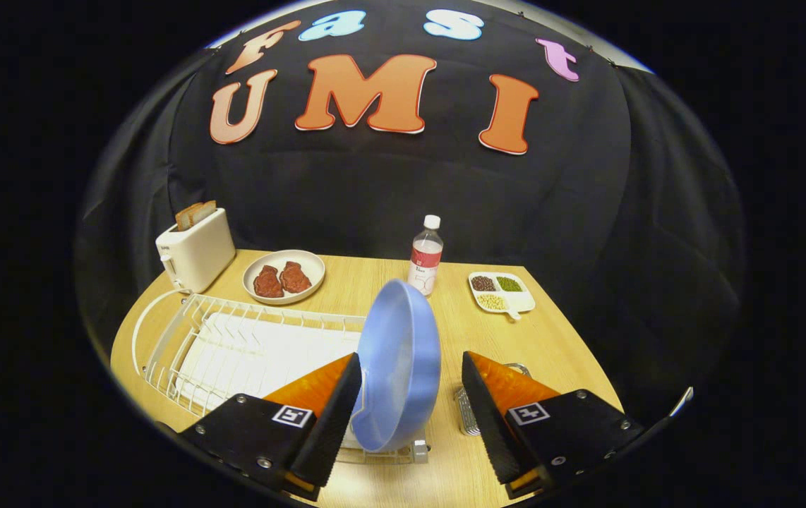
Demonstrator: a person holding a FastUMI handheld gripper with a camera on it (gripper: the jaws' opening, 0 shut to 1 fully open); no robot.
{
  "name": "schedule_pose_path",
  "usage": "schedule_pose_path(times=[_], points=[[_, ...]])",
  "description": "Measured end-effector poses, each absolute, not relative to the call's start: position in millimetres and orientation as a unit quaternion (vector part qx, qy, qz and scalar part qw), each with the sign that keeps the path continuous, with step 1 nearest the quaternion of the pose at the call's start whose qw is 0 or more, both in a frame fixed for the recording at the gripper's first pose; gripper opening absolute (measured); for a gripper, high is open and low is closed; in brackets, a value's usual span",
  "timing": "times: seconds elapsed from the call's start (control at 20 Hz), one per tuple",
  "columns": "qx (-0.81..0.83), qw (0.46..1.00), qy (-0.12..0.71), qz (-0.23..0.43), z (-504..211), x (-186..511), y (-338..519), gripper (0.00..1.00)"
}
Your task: Take the plate from the dish rack, then take the spoon from the basket and place it into the plate.
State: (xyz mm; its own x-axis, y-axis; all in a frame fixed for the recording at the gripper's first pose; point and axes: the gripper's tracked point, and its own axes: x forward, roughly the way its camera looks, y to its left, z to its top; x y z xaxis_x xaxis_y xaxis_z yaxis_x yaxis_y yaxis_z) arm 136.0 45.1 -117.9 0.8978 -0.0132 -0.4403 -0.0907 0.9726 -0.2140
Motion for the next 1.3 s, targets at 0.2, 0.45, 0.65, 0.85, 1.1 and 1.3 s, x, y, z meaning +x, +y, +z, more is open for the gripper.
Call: schedule_pose_path(times=[0.2, 0.45, 0.65, 0.85, 1.1, 1.3], points=[[-0.115, 0.96, 0.255, 0.011, -140, 152, 44, 0.74], [-0.117, 0.953, 0.279, -0.013, -152, 157, 37, 0.42], [-0.091, 0.954, 0.283, -0.035, -150, 158, 38, 0.28], [-0.109, 0.954, 0.275, -0.047, -145, 159, 44, 0.26], [-0.128, 0.956, 0.255, -0.067, -126, 162, 46, 0.26], [-0.136, 0.958, 0.241, -0.079, -112, 157, 43, 0.26]])
